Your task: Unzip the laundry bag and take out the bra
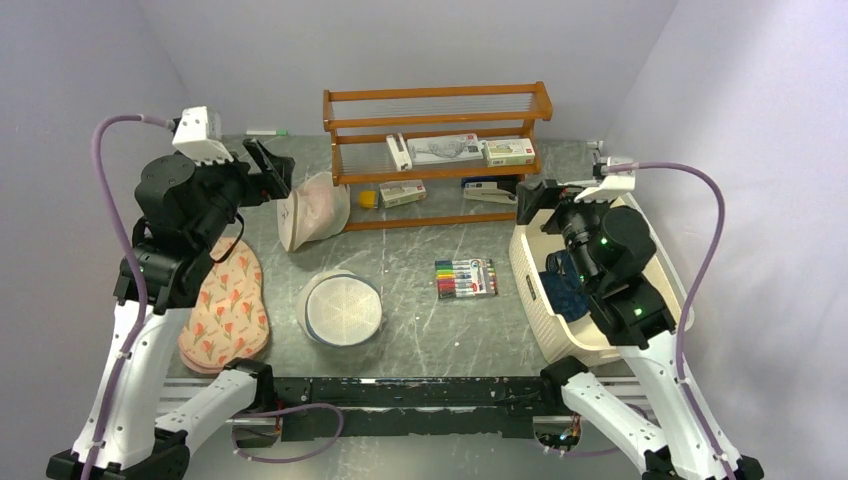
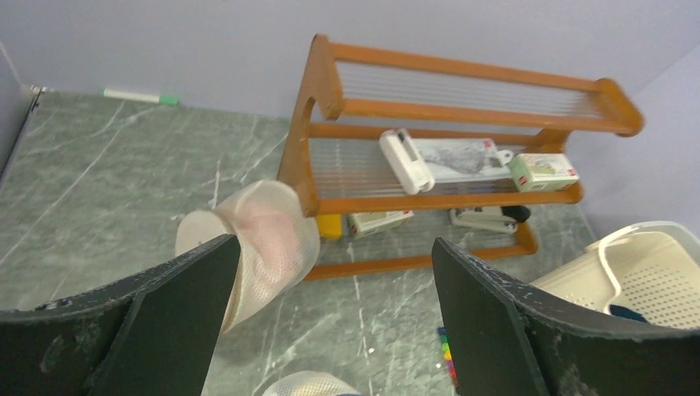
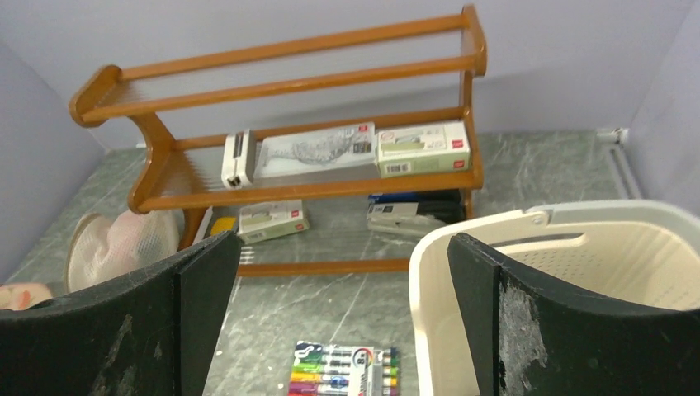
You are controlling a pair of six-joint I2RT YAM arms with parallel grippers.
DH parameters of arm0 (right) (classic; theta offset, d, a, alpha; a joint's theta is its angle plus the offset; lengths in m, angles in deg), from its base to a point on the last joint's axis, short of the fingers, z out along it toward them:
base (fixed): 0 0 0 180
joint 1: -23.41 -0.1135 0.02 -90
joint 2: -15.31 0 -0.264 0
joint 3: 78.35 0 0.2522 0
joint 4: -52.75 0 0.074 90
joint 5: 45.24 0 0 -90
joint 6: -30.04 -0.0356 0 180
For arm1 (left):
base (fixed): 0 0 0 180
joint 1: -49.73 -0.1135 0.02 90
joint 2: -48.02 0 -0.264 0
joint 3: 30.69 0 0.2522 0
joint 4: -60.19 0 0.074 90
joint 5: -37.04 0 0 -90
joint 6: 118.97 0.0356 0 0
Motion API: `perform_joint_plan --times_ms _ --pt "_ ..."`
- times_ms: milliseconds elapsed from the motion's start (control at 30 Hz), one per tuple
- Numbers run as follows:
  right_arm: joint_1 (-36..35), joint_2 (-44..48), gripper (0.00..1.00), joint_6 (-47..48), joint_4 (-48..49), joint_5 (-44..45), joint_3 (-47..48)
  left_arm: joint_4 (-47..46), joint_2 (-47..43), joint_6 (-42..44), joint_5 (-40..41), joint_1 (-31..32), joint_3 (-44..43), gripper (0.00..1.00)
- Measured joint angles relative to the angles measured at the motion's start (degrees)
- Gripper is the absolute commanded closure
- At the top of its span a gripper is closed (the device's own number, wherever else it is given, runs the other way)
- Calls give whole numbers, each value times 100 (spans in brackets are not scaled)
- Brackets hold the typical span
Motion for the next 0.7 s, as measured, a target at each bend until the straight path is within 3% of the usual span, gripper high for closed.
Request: perform_joint_plan --times_ms 367,700 --pt "-120 -173 0 -702 586 -575 -962 212 -20 -2 -632 -730 872 1" --pt "-540 -1836 0 -1298 1742 -2896 -944 802 -72 -160 -1250 -1016 1845 1"
